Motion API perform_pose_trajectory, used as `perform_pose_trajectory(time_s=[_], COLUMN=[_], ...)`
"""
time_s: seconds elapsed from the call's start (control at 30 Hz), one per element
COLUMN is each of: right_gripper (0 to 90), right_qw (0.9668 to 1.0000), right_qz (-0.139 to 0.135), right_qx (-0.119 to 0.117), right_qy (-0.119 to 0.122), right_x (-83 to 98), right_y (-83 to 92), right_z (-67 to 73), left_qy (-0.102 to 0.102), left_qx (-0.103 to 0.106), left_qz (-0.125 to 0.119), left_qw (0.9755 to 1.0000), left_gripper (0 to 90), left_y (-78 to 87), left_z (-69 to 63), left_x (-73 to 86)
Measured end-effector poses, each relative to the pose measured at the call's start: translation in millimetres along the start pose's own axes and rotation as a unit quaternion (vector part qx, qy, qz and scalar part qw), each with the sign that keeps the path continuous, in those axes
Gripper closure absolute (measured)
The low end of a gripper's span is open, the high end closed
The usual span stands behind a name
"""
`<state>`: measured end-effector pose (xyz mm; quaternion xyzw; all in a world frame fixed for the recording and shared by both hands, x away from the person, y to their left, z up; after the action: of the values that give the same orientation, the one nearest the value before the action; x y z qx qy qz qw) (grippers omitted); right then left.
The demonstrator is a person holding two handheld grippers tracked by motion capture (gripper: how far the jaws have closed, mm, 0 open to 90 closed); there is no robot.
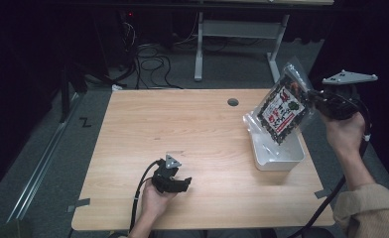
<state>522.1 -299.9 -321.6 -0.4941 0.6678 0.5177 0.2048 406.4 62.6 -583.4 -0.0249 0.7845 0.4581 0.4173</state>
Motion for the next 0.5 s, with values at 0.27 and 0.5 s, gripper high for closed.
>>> perform_pose_trajectory(time_s=[0.27,0.5], right_gripper=[89.6,89.5], right_qw=[0.9994,0.999], right_qz=[0.015,0.025], right_qx=[0.03,0.033], right_qy=[0.005,0.019], right_x=[7.5,17.3], right_y=[-6.8,-16.8], right_z=[-9.7,-5.4], left_qy=[-0.002,-0.003], left_qx=[0.0,0.001], left_qz=[0.003,0.004], left_qw=[1.0,1.0], left_gripper=[32.8,32.8], left_y=[-1.2,-1.7], left_z=[-0.6,-1.3], left_x=[0.8,1.1])
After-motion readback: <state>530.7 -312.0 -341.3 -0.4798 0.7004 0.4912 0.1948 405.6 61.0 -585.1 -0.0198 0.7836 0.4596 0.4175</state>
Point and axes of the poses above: each handheld gripper's, and its own axes: y roughly backward along the jaws, x roughly out of its underside, z roughly to its left, the point moved 9 cm from there along -y, roughly forward along the jaws, and after that the axes turned 8 degrees about x, right-handed, at the moved point
